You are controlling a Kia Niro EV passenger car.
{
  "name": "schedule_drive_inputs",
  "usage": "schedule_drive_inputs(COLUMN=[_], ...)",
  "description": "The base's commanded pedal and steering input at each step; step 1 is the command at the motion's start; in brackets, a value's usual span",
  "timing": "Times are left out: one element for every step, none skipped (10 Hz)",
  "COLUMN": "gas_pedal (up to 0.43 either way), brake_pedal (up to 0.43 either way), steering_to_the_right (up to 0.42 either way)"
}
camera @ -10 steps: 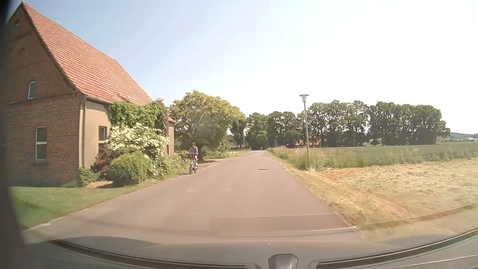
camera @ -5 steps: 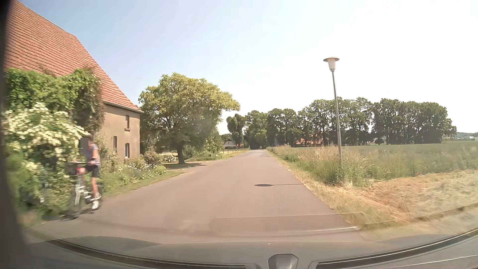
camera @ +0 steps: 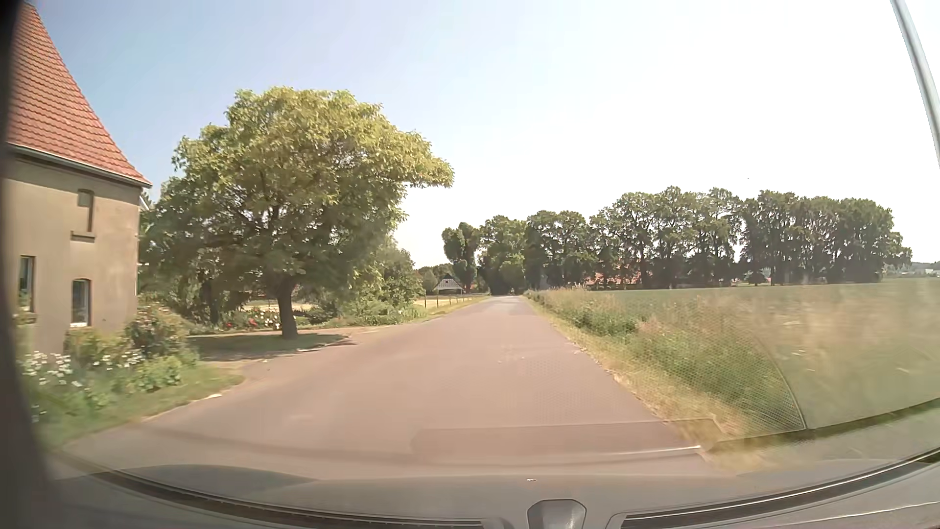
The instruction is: Follow the waypoints while adhering to traffic rules and regulations
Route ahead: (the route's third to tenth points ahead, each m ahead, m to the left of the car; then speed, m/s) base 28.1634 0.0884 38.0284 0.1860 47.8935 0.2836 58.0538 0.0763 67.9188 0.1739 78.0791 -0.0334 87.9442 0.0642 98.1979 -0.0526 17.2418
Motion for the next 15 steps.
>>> schedule_drive_inputs(gas_pedal=[0.220, 0.209, 0.209, 0.209, 0.209, 0.209, 0.209, 0.209, 0.209, 0.209, 0.209, 0.209, 0.209, 0.209, 0.209], brake_pedal=[0.006, 0.006, 0.006, 0.006, 0.006, 0.006, 0.006, 0.006, 0.006, 0.006, 0.006, 0.006, 0.006, 0.006, 0.006], steering_to_the_right=[0.003, 0.004, 0.004, 0.004, 0.004, 0.004, 0.004, 0.004, 0.003, 0.004, 0.003, 0.004, 0.004, 0.004, 0.004])
